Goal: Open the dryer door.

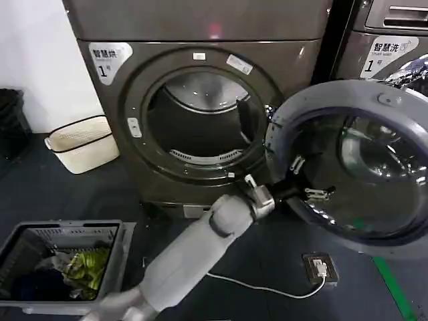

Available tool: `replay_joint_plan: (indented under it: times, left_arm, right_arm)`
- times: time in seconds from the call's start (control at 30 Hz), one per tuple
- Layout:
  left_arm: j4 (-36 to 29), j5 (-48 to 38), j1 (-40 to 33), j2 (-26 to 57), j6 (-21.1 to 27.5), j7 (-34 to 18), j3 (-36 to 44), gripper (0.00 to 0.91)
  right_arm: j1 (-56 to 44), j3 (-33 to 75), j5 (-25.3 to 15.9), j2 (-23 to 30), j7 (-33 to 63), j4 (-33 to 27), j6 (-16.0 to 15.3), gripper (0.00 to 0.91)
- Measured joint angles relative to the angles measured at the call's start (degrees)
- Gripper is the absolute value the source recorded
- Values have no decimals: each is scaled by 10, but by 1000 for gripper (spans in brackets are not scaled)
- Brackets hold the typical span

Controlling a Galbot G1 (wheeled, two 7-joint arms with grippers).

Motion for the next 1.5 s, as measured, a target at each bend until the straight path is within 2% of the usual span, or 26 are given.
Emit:
replay_joint_plan:
  times: [0.13,0.3,0.53,0.73,0.9,1.1,1.27,1.37,1.5]
  left_arm:
    - [-4,0,5,5,8,6,4,907]
    - [-50,7,28,41,10,11,14,907]
    - [-154,4,74,136,7,14,14,907]
    - [-259,47,119,245,-20,37,-12,907]
    - [-329,104,155,352,-78,66,-57,907]
    - [-392,183,240,491,-161,66,-151,907]
    - [-393,254,314,589,-237,32,-247,907]
    - [-377,314,327,637,-287,15,-298,907]
    - [-342,415,332,697,-384,-3,-352,907]
  right_arm:
    - [0,4,-3,-6,-9,-8,-9,907]
    - [-1,6,-4,-16,-16,-21,-12,907]
    - [5,-6,-5,-24,-19,-35,2,907]
    - [11,-22,-9,-26,-24,-39,4,907]
    - [17,-38,-12,-33,-24,-43,5,907]
    - [26,-68,-14,-42,-22,-50,15,907]
    - [32,-87,-13,-47,-19,-52,6,907]
    - [31,-90,-12,-52,-17,-60,6,907]
    - [30,-91,-9,-60,-17,-75,8,907]
